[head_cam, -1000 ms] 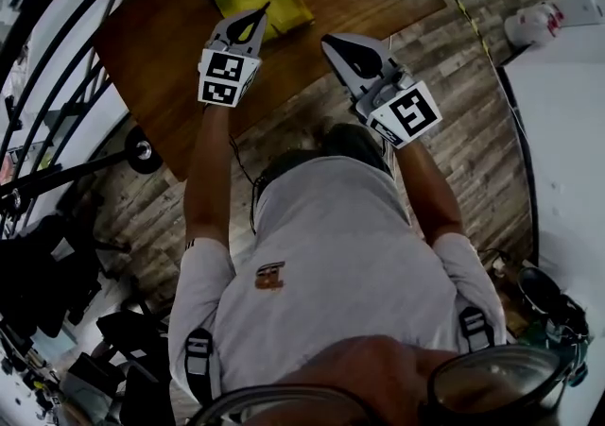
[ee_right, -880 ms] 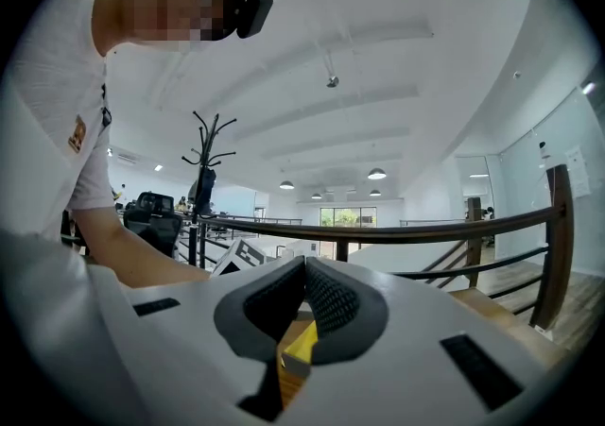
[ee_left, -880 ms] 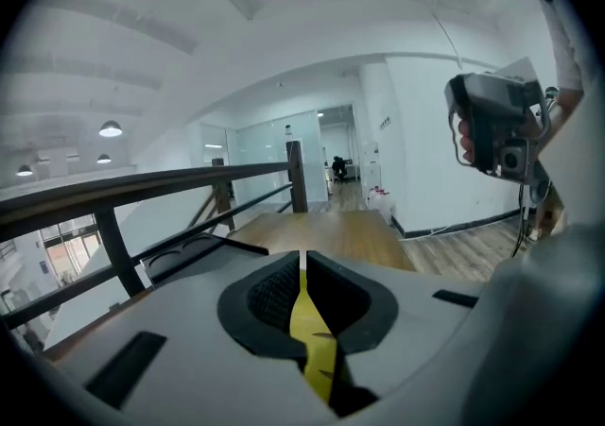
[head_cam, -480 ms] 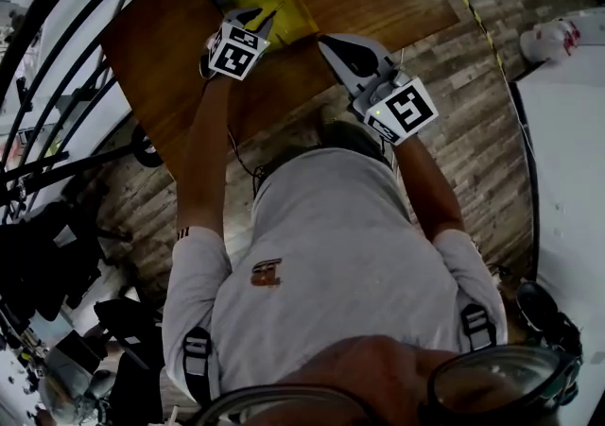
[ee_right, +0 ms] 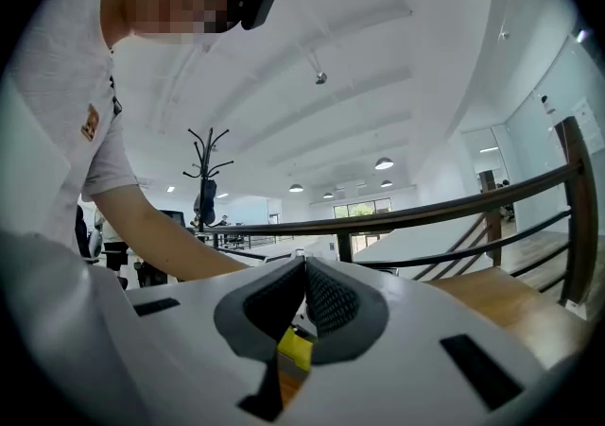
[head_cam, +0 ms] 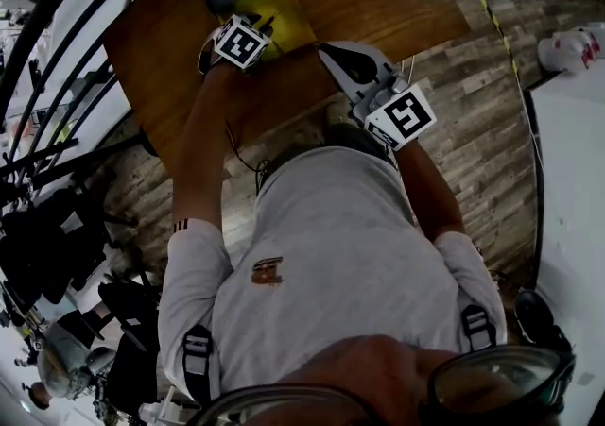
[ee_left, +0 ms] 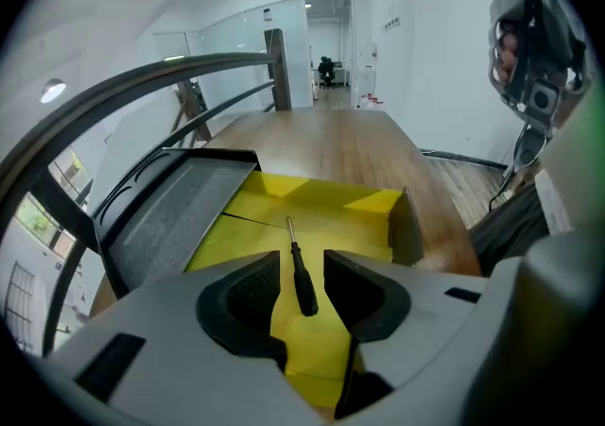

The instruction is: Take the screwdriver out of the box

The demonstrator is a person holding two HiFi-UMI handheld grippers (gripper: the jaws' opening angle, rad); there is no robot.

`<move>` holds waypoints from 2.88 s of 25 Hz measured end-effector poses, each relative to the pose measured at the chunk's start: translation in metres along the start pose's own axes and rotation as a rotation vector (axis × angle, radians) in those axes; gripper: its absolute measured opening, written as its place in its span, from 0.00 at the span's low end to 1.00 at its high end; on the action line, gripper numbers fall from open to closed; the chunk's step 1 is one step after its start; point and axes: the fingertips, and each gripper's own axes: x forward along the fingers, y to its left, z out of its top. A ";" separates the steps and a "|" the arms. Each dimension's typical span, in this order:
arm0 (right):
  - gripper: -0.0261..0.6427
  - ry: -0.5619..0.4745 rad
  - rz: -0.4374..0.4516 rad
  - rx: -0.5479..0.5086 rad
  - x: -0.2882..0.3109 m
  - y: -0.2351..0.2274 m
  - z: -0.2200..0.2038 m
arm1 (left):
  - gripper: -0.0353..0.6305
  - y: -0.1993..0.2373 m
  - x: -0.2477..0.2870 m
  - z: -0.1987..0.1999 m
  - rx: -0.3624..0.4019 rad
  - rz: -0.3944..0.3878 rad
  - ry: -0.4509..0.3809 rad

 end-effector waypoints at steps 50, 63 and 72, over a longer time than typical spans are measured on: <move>0.09 0.017 0.117 0.140 -0.020 -0.074 -0.028 | 0.17 -0.007 0.018 0.025 -0.192 0.017 0.074; 0.09 -0.031 0.126 0.101 -0.008 -0.041 0.001 | 0.17 -0.025 -0.118 0.087 -0.330 0.184 -0.574; 0.09 -0.070 0.169 0.080 0.005 -0.017 0.024 | 0.17 -0.058 -0.205 0.106 -0.363 0.243 -0.969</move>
